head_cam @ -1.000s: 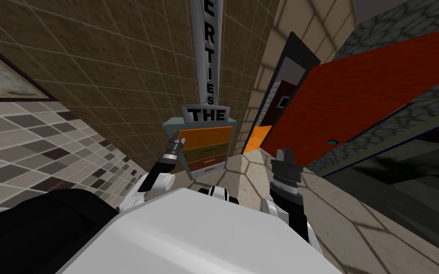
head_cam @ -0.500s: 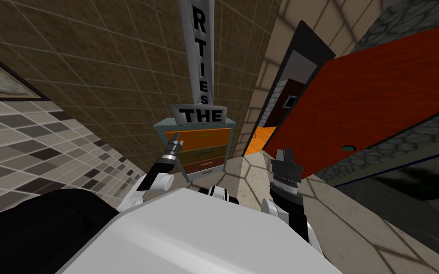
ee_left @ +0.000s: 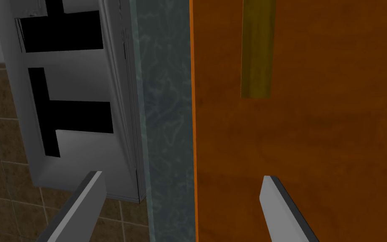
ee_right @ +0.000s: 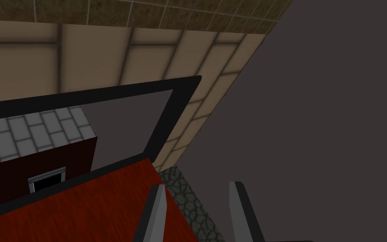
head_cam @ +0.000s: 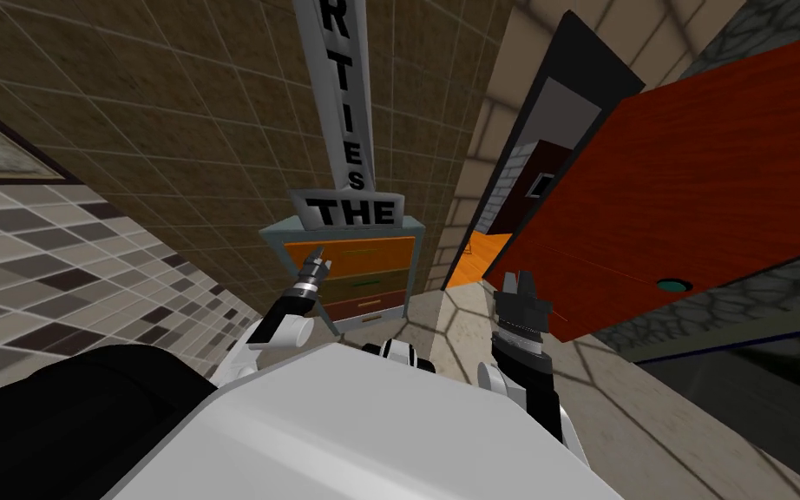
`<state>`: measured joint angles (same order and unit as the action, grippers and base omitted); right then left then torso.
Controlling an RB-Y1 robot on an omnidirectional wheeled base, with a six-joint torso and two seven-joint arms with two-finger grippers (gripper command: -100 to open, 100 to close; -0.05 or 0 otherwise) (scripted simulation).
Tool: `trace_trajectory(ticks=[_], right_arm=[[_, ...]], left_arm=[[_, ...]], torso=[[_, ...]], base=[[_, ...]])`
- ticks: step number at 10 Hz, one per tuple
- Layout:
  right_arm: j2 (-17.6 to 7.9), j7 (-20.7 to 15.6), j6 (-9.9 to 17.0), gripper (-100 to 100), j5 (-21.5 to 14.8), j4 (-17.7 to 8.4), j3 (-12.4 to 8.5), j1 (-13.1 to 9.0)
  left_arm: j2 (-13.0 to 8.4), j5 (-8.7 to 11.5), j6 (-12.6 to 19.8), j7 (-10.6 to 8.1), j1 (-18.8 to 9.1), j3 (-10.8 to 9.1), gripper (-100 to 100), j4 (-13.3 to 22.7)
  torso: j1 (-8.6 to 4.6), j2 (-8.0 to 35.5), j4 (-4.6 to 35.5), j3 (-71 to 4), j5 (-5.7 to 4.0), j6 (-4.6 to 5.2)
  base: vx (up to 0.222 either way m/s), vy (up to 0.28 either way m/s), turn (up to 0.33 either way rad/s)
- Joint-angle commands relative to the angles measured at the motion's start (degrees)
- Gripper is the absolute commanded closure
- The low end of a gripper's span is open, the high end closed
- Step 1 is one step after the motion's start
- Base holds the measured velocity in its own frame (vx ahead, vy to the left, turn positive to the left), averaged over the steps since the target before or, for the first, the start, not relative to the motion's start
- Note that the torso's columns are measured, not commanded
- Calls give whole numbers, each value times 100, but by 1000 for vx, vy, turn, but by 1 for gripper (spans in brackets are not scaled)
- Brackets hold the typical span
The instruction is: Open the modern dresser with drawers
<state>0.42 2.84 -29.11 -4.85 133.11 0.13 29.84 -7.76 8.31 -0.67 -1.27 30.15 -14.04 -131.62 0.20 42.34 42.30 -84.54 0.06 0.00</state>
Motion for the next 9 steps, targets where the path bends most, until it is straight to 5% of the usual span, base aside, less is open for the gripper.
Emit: trace_trajectory(ticks=[1,6,9], right_arm=[[0,0,0,0,0,0,0,1],[0,0,0,0,0,0,0,0],[-1,0,0,0,0,0,-1,-1]], left_arm=[[40,139,338,-44,8,-166,-100,87],[362,340,840,-105,13,-408,-100,196],[310,365,986,-124,108,-462,-100,-82]], torso=[[-27,-17,-4,-9,-7,-2],[-23,-2,-1,-1,-7,1],[14,3,2,3,4,0]], base=[[150,-156,137],[128,-139,89],[80,-9,-3]])
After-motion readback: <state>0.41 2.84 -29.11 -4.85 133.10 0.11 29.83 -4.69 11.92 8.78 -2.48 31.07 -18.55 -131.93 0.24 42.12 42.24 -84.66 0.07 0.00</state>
